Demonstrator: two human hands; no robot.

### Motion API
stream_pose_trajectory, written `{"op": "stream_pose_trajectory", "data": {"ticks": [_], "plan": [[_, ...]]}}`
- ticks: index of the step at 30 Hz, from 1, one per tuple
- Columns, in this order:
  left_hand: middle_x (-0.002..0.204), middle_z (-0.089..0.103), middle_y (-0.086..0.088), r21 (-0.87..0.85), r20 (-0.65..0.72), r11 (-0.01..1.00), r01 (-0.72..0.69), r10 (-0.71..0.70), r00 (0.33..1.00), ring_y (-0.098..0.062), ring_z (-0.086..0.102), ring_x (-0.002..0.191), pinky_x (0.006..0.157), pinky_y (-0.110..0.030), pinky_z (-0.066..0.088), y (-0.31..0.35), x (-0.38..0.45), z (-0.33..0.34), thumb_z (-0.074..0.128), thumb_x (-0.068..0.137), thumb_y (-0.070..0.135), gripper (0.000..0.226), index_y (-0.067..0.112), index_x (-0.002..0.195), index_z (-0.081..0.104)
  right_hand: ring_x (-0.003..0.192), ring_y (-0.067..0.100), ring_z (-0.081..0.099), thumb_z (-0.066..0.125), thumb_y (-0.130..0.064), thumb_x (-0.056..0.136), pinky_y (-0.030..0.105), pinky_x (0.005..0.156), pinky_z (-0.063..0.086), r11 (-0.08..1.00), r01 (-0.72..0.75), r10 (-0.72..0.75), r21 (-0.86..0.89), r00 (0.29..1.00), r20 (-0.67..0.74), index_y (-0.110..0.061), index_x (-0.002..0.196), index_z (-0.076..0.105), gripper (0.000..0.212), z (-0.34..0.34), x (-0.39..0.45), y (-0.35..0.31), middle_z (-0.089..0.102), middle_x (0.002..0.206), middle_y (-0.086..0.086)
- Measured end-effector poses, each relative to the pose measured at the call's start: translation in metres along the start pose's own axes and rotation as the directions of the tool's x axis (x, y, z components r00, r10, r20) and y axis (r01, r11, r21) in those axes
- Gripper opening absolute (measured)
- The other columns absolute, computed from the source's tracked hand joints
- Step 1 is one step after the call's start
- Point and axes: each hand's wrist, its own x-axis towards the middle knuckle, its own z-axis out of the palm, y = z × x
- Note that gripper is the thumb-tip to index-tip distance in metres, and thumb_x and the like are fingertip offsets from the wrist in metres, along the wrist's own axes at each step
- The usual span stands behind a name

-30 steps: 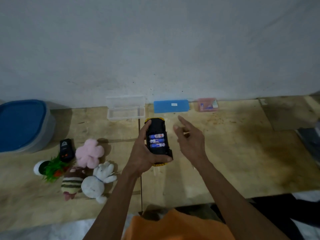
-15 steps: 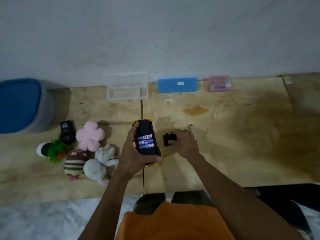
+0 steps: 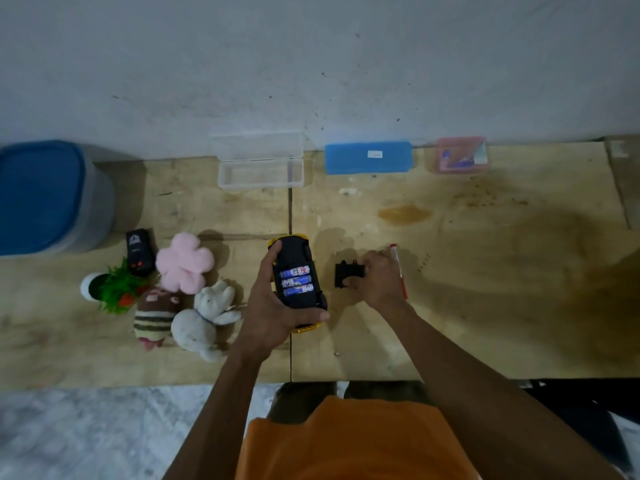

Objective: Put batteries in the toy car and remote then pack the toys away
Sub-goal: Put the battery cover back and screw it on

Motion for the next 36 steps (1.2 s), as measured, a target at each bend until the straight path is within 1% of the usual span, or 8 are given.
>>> {"op": "stream_pose_trajectory", "data": {"ticks": [5, 7, 9, 12, 16, 23, 29, 36], "plan": [[0.150, 0.042, 0.009, -0.003, 0.004, 1.000, -0.008, 0.008, 1.000, -0.008, 0.061, 0.120, 0.079, -0.024, 0.059, -0.001, 0.002, -0.001, 0.094, 0.051, -0.008, 0.129, 0.029, 0.155, 0.028, 0.091, 0.014, 0.056, 0.089, -0.031, 0.066, 0.019, 0.093, 0.038, 0.997, 0.020, -0.019, 0.071, 0.999, -0.028, -0.023, 0.105, 0.061, 0.048, -0.003, 0.001, 0.003, 0.065, 0.077, -0.008], [0.149, 0.044, 0.004, -0.020, 0.011, 1.000, -0.009, 0.009, 1.000, -0.009, 0.065, 0.115, 0.077, -0.024, 0.059, 0.002, 0.001, -0.001, 0.092, 0.052, -0.013, 0.127, 0.027, 0.154, 0.028, 0.085, 0.015, 0.059, 0.086, -0.025, 0.073, 0.008, 0.080, 0.038, 0.993, 0.019, -0.020, 0.120, 1.000, 0.005, -0.020, 0.105, 0.065, 0.038, -0.004, 0.001, 0.003, 0.063, 0.078, -0.006], [0.145, 0.047, 0.001, -0.045, 0.018, 0.999, -0.011, 0.012, 1.000, -0.004, 0.069, 0.102, 0.072, -0.020, 0.059, 0.005, 0.000, 0.000, 0.086, 0.054, -0.022, 0.125, 0.022, 0.155, 0.027, 0.080, 0.018, 0.060, 0.082, -0.016, 0.079, 0.019, 0.069, 0.047, 0.982, 0.007, -0.013, 0.188, 0.999, 0.031, -0.011, 0.101, 0.069, 0.027, -0.005, 0.001, 0.002, 0.061, 0.081, -0.001], [0.145, 0.045, 0.001, -0.055, 0.015, 0.998, -0.020, 0.020, 1.000, 0.002, 0.069, 0.099, 0.070, -0.017, 0.058, 0.005, -0.002, -0.001, 0.085, 0.054, -0.023, 0.124, 0.020, 0.155, 0.026, 0.084, 0.016, 0.062, 0.077, -0.013, 0.084, 0.031, 0.081, 0.053, 0.972, 0.032, -0.028, 0.233, 0.999, -0.019, -0.010, 0.099, 0.073, 0.016, -0.004, 0.002, 0.002, 0.067, 0.088, 0.002], [0.149, 0.043, 0.000, -0.051, 0.012, 0.998, -0.021, 0.022, 1.000, -0.005, 0.068, 0.106, 0.074, -0.022, 0.059, 0.004, -0.005, -0.004, 0.088, 0.053, -0.020, 0.126, 0.025, 0.154, 0.027, 0.083, 0.009, 0.059, 0.071, -0.016, 0.090, 0.000, 0.072, 0.036, 0.967, 0.055, -0.035, 0.249, 0.996, -0.087, -0.013, 0.096, 0.076, 0.009, -0.004, 0.001, 0.002, 0.069, 0.088, -0.003], [0.148, 0.045, -0.001, -0.084, 0.029, 0.996, -0.036, 0.039, 0.999, -0.022, 0.065, 0.116, 0.082, -0.045, 0.061, 0.011, -0.008, -0.011, 0.090, 0.051, -0.016, 0.127, 0.033, 0.152, 0.031, 0.087, 0.022, 0.069, 0.071, -0.016, 0.089, 0.040, 0.077, 0.057, 0.899, 0.079, 0.013, 0.430, 0.978, -0.208, -0.018, 0.086, 0.074, 0.006, -0.049, -0.010, -0.031, 0.073, 0.086, 0.000], [0.125, 0.061, 0.028, -0.093, 0.108, 0.991, -0.095, 0.105, 0.989, -0.017, 0.069, 0.107, 0.079, -0.054, 0.061, 0.041, -0.010, -0.012, 0.086, 0.051, -0.024, 0.130, 0.027, 0.154, 0.026, 0.075, 0.001, 0.067, 0.073, -0.013, 0.088, 0.013, 0.060, 0.050, 0.703, 0.315, -0.288, 0.638, 0.946, -0.150, -0.022, 0.086, 0.073, 0.009, -0.105, -0.053, -0.104, 0.074, 0.083, -0.008], [0.135, 0.049, 0.028, -0.107, 0.139, 0.988, -0.111, 0.125, 0.982, -0.017, 0.067, 0.112, 0.069, -0.043, 0.062, 0.075, -0.016, -0.001, 0.086, 0.051, -0.023, 0.130, 0.034, 0.153, 0.028, 0.081, 0.005, 0.067, 0.075, -0.017, 0.086, 0.025, 0.081, 0.056, 0.728, 0.375, -0.366, 0.574, 0.920, -0.137, -0.018, 0.090, 0.077, 0.005, -0.096, -0.064, -0.113, 0.075, 0.085, -0.008]]}}
